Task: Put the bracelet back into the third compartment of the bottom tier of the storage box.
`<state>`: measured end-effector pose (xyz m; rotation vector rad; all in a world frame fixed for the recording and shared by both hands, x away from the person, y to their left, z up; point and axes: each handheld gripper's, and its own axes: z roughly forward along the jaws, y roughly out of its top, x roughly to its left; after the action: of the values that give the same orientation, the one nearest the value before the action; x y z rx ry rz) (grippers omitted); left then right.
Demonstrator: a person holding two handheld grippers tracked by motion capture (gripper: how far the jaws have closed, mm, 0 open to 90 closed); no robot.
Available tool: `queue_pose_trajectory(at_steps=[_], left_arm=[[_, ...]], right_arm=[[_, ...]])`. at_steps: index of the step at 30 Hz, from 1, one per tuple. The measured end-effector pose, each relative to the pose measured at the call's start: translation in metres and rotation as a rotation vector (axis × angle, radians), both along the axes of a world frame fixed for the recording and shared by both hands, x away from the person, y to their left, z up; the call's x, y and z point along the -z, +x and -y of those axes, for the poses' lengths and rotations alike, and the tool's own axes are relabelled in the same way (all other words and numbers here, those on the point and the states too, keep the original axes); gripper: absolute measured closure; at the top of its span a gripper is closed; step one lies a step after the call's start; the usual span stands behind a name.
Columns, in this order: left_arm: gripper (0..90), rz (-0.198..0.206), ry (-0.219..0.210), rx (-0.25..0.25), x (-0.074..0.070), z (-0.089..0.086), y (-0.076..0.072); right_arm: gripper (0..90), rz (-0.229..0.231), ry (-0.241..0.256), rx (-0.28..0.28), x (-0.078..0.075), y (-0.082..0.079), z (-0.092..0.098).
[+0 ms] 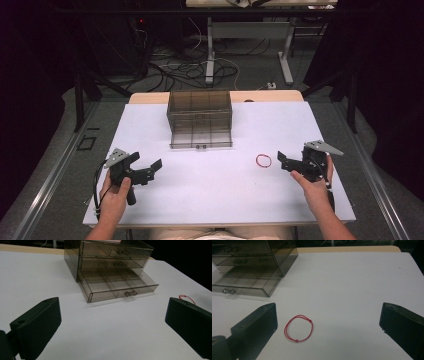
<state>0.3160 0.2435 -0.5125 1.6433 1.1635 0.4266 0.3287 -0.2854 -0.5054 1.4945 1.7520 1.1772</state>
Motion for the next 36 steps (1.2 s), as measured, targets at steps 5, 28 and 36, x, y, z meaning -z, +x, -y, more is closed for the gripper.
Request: queue_pose_trajectory(at_steps=[5,28,36], left_arm=[[0.5,-0.005,0.004,0.002,0.000,0.001,-0.001],[0.5,-0.001,0.004,-0.003,0.000,0.001,-0.004],[0.5,-0.003,0.004,-0.002,0.000,0.001,-0.003]], right_arm=[[4.9,0.006,-0.005,-0.012,-0.002,0.002,-0.002],[29.1,-0.070,-0.068,-0.025,-0.003,0.032,-0.012],[33.1,-0.090,-0.081,-0.063,-0.002,0.043,-0.020]])
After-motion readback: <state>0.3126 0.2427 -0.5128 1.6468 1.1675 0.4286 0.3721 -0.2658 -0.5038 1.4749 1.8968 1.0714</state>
